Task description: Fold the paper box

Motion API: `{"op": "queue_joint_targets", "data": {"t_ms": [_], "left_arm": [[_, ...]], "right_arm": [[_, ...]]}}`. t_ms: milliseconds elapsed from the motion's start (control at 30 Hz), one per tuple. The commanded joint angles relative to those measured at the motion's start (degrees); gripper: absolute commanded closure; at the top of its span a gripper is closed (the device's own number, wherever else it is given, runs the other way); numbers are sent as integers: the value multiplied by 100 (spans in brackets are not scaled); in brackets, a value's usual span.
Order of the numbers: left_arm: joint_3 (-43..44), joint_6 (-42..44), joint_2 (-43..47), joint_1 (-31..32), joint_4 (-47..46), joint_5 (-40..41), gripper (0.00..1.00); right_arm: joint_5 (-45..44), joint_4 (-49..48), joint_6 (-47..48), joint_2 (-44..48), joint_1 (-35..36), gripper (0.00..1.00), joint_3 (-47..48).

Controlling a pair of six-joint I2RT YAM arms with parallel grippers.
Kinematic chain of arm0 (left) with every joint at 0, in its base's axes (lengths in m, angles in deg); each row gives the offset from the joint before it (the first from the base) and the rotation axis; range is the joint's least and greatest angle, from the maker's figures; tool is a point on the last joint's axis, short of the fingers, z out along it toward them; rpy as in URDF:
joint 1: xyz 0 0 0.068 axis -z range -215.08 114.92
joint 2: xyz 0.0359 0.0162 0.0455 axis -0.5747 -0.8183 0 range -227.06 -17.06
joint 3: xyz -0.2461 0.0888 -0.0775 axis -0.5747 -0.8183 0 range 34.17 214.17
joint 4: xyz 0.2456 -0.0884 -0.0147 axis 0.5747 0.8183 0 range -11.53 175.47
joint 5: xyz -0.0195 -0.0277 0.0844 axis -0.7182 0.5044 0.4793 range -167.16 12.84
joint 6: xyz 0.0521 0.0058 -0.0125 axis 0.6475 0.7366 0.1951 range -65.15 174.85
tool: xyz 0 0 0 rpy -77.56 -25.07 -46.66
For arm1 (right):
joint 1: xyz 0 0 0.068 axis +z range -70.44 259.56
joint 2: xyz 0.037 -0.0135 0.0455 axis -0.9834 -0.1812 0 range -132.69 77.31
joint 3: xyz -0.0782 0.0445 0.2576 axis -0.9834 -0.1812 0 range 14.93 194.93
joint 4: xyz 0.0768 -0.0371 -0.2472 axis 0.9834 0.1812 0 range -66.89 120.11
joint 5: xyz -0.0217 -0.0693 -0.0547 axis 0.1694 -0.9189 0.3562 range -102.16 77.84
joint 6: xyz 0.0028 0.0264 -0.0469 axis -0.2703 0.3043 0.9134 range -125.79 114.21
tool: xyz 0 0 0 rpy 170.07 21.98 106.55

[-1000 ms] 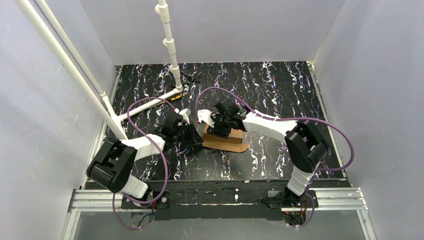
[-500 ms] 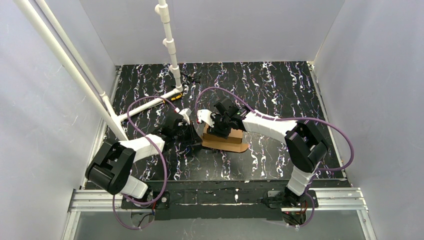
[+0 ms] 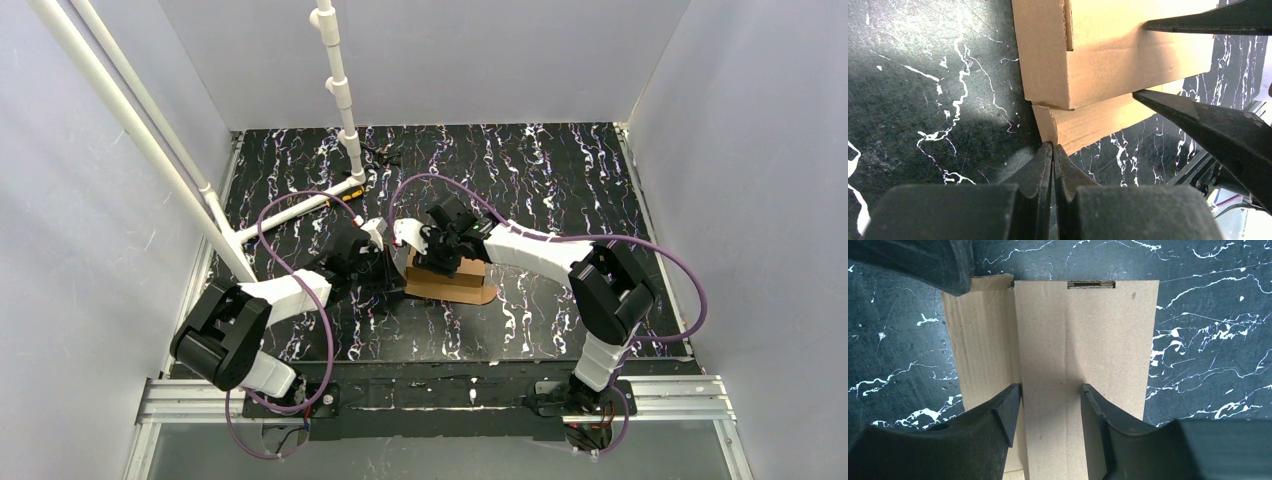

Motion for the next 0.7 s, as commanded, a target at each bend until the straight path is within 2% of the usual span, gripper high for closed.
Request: {"op": "queue_joint_targets", "data": {"t_ms": [0, 400, 667], "left_arm": [[151, 32, 247, 124, 15, -202, 100], [182, 127, 166, 149, 15, -359, 100], [20, 308, 244, 173, 25, -103, 100]], "right_arm": [[-59, 195, -230, -355, 33, 45, -24], [-124, 192, -252, -399, 42, 45, -17], [-118, 210, -258, -421, 41, 45, -8]]}}
